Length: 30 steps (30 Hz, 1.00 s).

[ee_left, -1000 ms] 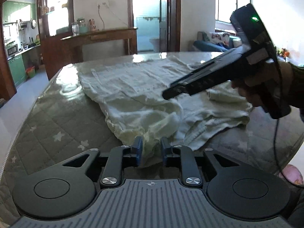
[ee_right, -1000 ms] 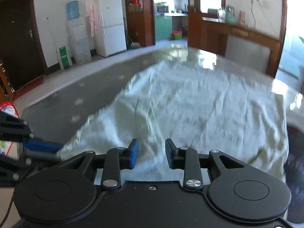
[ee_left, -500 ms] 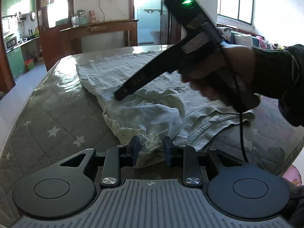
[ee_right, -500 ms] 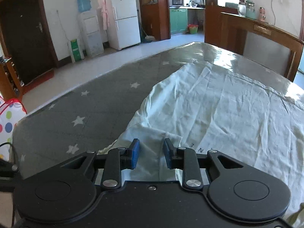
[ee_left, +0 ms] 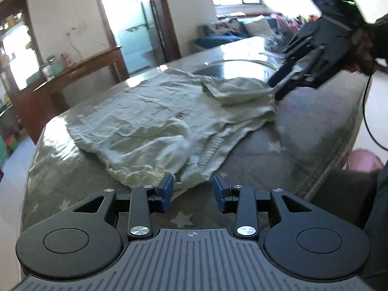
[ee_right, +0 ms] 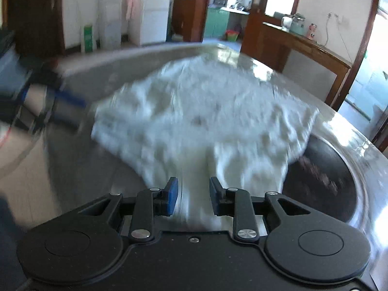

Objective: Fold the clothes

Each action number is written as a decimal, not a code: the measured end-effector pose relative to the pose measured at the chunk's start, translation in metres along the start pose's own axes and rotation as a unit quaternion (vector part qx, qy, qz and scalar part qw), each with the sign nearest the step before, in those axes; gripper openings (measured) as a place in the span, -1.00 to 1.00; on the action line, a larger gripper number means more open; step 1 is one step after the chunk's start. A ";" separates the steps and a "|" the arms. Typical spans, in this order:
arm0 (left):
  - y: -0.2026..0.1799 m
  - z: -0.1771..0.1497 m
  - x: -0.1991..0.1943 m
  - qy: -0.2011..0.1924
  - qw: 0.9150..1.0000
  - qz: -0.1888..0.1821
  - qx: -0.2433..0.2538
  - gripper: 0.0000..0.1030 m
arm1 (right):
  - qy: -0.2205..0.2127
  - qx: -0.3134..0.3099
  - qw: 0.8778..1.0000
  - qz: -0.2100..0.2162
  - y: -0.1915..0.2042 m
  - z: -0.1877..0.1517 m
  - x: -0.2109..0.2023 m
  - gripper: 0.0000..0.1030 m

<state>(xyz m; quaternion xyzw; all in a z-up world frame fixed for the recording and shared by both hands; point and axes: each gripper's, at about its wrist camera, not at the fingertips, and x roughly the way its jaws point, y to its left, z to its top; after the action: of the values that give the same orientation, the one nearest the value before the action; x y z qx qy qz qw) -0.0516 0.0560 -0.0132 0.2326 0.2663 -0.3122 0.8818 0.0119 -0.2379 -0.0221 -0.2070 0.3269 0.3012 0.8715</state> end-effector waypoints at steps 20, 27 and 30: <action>-0.038 0.045 0.031 -0.032 0.997 -0.021 0.074 -0.17 | -0.025 -0.037 0.999 0.027 0.005 0.018 0.024 -0.85; -0.069 0.077 0.080 -0.048 0.987 -0.035 0.147 -0.17 | -0.027 -0.021 0.998 0.046 -0.011 0.030 0.009 -0.85; -0.074 0.083 0.093 -0.052 0.984 -0.026 0.169 -0.16 | -0.023 -0.037 0.998 0.047 -0.009 0.029 0.008 -0.85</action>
<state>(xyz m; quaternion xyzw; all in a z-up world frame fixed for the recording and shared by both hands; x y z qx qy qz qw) -0.0131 -0.0834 -0.0262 0.3552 0.1694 -0.3870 0.8339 0.0358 -0.2246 -0.0060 -0.2167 0.3043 0.3586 0.8555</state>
